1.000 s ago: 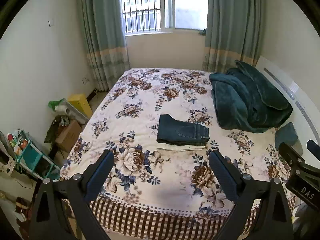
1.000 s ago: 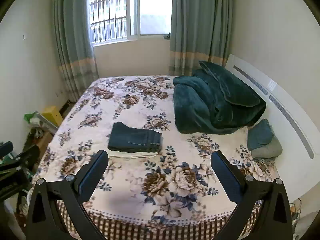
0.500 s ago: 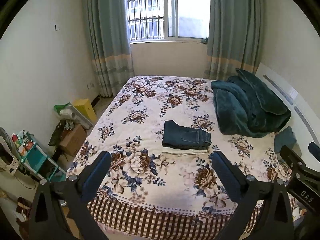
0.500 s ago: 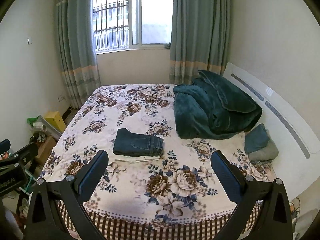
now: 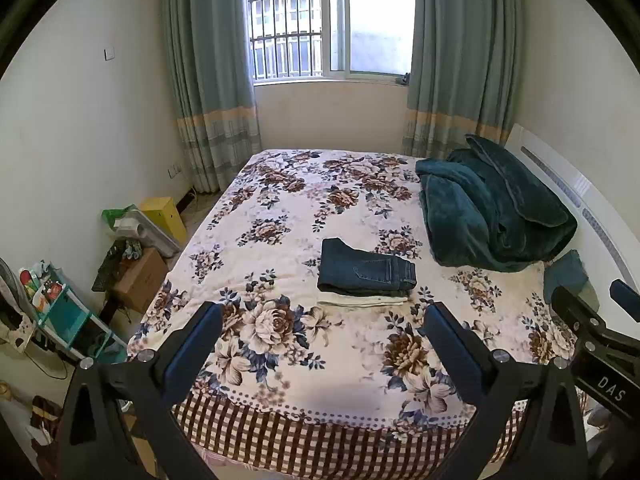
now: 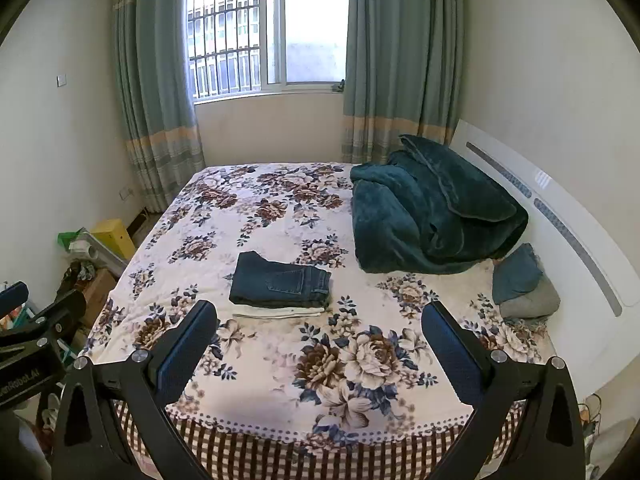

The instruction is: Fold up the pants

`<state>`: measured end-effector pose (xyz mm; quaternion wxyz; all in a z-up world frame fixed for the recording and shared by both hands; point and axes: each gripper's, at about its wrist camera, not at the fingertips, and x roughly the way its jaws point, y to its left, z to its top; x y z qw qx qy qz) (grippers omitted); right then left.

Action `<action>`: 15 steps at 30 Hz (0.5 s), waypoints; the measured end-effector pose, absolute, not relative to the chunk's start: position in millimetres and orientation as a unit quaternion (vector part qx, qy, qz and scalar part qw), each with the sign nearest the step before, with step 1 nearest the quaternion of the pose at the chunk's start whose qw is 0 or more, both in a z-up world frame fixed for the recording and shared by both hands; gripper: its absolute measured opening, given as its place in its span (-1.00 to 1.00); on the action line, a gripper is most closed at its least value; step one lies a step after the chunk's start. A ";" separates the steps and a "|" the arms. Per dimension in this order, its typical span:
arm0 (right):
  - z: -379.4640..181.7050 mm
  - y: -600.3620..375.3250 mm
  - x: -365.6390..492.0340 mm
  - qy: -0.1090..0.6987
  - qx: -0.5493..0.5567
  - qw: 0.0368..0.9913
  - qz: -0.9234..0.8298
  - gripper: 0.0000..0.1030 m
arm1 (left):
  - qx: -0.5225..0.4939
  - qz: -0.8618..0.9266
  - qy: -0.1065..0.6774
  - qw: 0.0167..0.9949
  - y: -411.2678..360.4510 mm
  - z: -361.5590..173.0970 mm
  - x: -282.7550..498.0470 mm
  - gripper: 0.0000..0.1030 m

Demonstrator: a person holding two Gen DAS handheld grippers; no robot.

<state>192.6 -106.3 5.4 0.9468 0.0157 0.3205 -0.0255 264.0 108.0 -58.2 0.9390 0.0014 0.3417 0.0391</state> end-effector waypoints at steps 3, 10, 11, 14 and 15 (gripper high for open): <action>3.1 -106.9 195.4 0.324 0.017 0.946 -0.020 1.00 | 0.000 0.040 0.344 0.938 109.5 -58.7 264.7 1.00; -0.7 -105.1 200.2 0.329 0.011 0.944 -0.013 1.00 | -0.001 0.037 0.346 0.937 112.1 -60.4 265.7 1.00; -0.7 -104.8 200.3 0.329 0.011 0.944 -0.013 1.00 | -0.001 0.037 0.346 0.937 112.2 -60.5 265.7 1.00; 0.3 -105.6 200.1 0.327 0.011 0.945 -0.012 1.00 | -0.002 0.037 0.346 0.938 111.6 -60.4 265.9 1.00; 0.5 -106.2 200.2 0.327 0.010 0.945 -0.012 1.00 | -0.001 0.037 0.345 0.938 111.2 -61.1 265.2 1.00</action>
